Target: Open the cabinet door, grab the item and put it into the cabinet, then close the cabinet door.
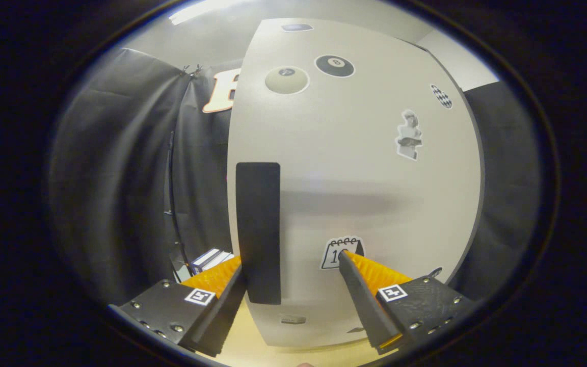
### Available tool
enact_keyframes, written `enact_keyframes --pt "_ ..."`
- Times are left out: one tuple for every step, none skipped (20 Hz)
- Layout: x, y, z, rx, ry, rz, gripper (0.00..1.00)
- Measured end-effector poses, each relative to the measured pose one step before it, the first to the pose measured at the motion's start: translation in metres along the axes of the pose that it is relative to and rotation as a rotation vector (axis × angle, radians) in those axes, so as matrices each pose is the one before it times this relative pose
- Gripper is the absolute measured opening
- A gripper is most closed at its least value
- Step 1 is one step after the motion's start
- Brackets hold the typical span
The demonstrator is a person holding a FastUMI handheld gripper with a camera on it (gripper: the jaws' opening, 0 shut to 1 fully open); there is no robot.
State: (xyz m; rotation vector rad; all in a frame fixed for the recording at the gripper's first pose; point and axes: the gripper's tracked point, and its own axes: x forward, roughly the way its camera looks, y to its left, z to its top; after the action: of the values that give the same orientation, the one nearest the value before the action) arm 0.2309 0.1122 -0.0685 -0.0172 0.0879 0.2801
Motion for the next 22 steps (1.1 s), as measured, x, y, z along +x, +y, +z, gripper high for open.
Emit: enact_keyframes --pt "0.00538 0.00149 -0.00189 0.00335 -0.00493 -0.01541 1.0" --pt "0.00419 -0.00031 -0.00082 0.00283 -0.00452 -0.01428 1.0" --pt "0.00341 -0.00044 -0.00148 -0.00157 -0.00537 -0.01077 1.0" --pt "0.00321 -0.00034 0.00009 0.00079 -0.00498 -0.00917 1.0" --pt "-0.00073 -0.00073 0.00052 0.00271 -0.00347 -0.00865 1.0" --pt "-0.00018 -0.00045 -0.00009 0.00119 -0.00348 -0.00706 1.0" --pt "0.00145 0.00022 -0.00032 -0.00086 -0.00562 -0.00675 1.0" --pt "0.00135 0.00021 0.00036 0.00255 -0.00215 -0.00753 1.0" --pt "0.00181 0.00014 -0.00109 0.0042 -0.00115 -0.00837 1.0" --pt "0.00049 0.00001 0.00009 0.00226 0.0006 -0.00707 1.0" --pt "-0.00019 0.00065 0.00086 -0.00116 -0.00495 -0.00184 1.0" --pt "0.00014 -0.00049 -0.00148 -0.00112 0.00284 0.00055 1.0" --pt "0.0004 0.00019 0.00136 0.00282 -0.00564 -0.00105 1.0" --pt "0.00003 -0.00012 -0.00044 0.00633 0.00526 -0.0005 1.0" --pt "-0.00102 0.00191 -0.00042 0.00552 0.00375 0.00367 1.0" --pt "-0.00158 0.00095 -0.00062 0.01308 0.01049 0.00735 1.0" --pt "-0.00424 -0.00026 0.00026 0.01046 0.00511 -0.00194 1.0" --pt "-0.00618 -0.0014 0.0032 0.00299 -0.00684 -0.00582 1.0" --pt "-0.00674 0.00037 0.00482 0.0001 -0.01669 0.00157 1.0" --pt "-0.00828 -0.00059 0.00289 -0.00192 -0.00503 0.0009 1.0" --pt "-0.01036 -0.00305 -0.00011 -0.00152 0.00484 -0.00448 1.0" --pt "-0.00968 -0.00302 0.00025 0.00116 0.00776 -0.00381 1.0"
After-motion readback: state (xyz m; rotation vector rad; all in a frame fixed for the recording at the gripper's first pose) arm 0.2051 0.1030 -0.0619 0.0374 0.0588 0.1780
